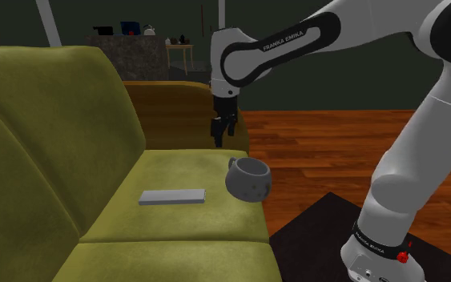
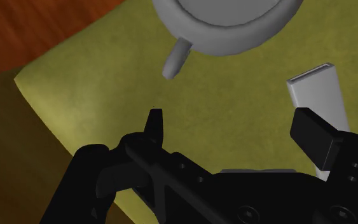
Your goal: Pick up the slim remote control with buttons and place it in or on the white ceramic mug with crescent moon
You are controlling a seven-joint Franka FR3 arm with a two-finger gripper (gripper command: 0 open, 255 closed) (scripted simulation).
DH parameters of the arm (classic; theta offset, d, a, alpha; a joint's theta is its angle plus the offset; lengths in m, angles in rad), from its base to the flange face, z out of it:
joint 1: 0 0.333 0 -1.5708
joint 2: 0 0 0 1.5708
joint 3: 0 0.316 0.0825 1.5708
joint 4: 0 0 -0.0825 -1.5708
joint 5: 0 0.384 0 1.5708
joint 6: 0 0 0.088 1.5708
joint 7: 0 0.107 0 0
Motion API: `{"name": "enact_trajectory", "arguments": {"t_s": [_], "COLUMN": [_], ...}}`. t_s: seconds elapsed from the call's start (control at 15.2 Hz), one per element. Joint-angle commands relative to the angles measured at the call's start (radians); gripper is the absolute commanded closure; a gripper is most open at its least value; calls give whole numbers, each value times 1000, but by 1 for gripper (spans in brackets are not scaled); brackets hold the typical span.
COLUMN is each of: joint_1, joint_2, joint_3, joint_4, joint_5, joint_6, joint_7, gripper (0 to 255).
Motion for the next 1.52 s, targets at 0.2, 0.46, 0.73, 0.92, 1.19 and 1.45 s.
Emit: {"name": "enact_trajectory", "arguments": {"t_s": [0.2,0.46,0.73,0.92,1.19,1.45], "joint_1": [37,73,118,159,191,195], "joint_2": [160,285,412,508,581,605], "joint_3": [56,92,120,135,138,132], "joint_4": [88,167,258,334,373,350], "joint_5": [-31,-69,-115,-151,-180,-193], "joint_6": [51,77,90,93,114,159], "joint_7": [24,47,69,84,94,103], "gripper": [0,0,0,0,0,0]}}
